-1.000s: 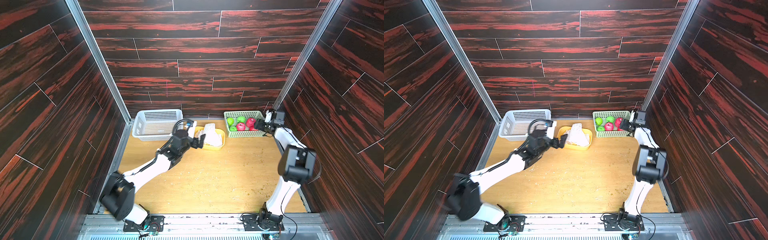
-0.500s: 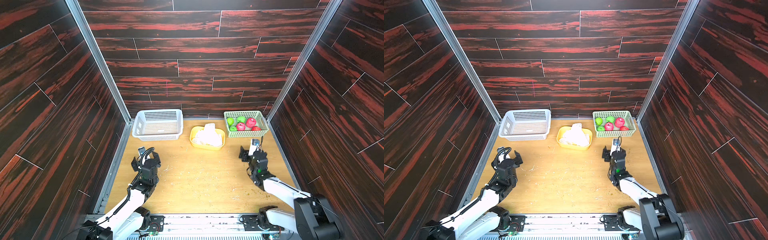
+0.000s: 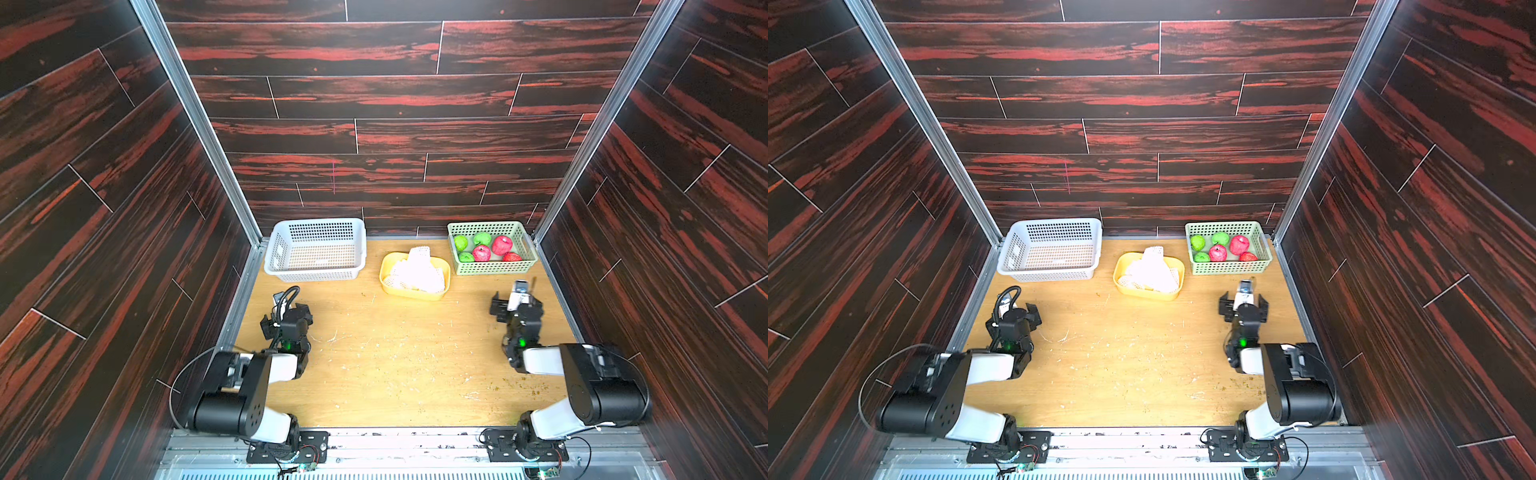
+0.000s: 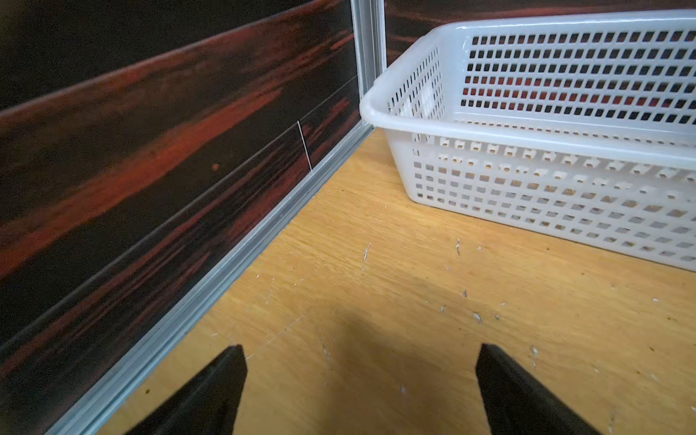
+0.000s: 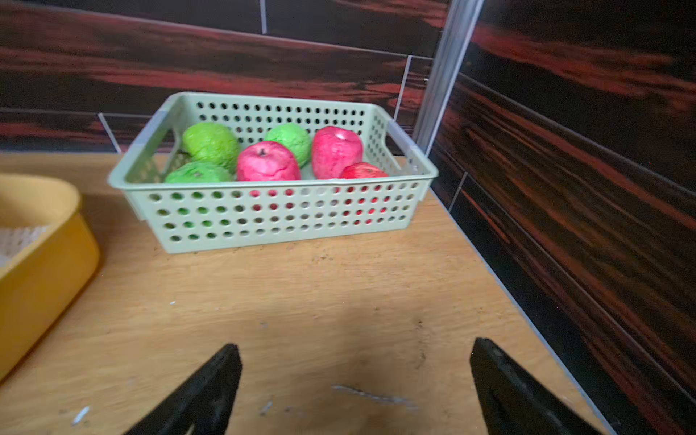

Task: Remove foam nets from apples
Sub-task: Reset both arms

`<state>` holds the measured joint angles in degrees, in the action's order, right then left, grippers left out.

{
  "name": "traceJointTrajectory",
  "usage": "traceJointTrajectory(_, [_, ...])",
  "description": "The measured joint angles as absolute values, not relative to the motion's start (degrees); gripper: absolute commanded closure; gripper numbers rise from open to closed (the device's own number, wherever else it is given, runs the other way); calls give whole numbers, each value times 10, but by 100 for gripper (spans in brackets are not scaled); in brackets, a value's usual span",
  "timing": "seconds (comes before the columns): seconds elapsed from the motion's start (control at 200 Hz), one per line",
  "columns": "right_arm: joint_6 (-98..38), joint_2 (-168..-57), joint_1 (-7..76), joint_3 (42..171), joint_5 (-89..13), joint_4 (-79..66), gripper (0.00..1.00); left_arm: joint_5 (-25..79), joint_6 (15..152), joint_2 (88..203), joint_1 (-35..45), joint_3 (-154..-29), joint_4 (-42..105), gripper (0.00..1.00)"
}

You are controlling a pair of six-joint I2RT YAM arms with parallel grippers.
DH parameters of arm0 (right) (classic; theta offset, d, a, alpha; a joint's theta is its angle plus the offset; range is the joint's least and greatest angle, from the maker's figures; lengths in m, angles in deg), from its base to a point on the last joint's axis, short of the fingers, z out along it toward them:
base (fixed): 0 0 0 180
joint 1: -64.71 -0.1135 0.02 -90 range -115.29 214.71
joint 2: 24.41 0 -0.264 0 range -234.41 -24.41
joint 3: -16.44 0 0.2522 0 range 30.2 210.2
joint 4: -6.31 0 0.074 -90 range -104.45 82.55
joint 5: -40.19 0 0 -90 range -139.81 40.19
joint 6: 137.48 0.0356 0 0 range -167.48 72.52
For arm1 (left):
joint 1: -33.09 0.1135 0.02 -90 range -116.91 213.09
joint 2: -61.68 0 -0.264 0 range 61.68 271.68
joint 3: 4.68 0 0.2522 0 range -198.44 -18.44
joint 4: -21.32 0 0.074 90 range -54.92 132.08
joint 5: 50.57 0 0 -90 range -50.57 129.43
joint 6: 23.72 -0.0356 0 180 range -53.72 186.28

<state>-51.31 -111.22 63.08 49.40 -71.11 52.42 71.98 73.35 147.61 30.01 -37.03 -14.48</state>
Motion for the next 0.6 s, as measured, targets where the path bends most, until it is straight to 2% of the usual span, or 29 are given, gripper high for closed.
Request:
traceJointTrajectory(0.135, [-486, -1119, 663, 465, -636, 570, 1, 655, 715, 1501, 308, -370, -182, 0])
traceJointTrajectory(0.296, [-458, -1129, 691, 470, -566, 565, 2, 625, 717, 1501, 315, -400, -155, 0])
traceJointTrajectory(0.601, [-445, -1129, 701, 475, -526, 567, 2, 596, 726, 1501, 337, -418, -133, 0])
